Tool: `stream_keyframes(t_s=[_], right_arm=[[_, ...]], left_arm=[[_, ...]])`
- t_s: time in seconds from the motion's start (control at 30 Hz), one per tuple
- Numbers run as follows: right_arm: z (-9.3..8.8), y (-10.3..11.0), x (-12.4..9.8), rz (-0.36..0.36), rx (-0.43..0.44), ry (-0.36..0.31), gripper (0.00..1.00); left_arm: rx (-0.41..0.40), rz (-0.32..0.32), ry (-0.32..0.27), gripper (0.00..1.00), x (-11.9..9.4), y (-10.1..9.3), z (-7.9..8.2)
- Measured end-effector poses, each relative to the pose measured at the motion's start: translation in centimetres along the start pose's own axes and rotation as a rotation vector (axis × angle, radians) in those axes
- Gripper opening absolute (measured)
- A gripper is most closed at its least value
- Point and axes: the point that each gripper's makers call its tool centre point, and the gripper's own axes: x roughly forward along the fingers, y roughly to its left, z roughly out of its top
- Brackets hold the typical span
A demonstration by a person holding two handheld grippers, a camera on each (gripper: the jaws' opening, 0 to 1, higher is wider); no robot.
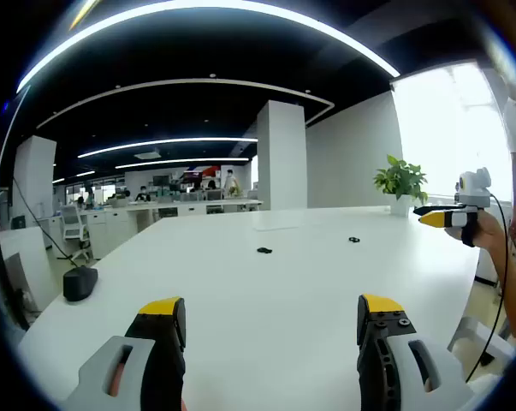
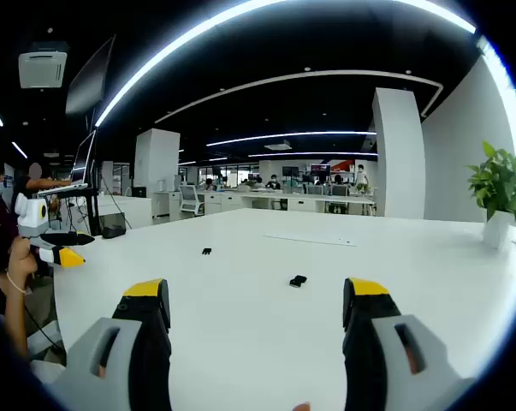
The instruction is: Snap the two parts of the plastic buckle together until the buckle closes and remains connected.
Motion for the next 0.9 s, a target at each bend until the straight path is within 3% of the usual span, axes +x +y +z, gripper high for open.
stream_keyframes(t_s=[0.33,0.9], right_arm=[[-1.2,0.1,-2.4,-0.061,0.000,0.039,0.84],[-1.0,0.1,-2.4,-0.065,-0.010,0.030,0.84]], left_arm=[[0.004,-0.005,0.004,0.83,0.2,-0.2,0.0],[0.001,-0.004,0.001,0.83,0.2,-0.2,0.1]])
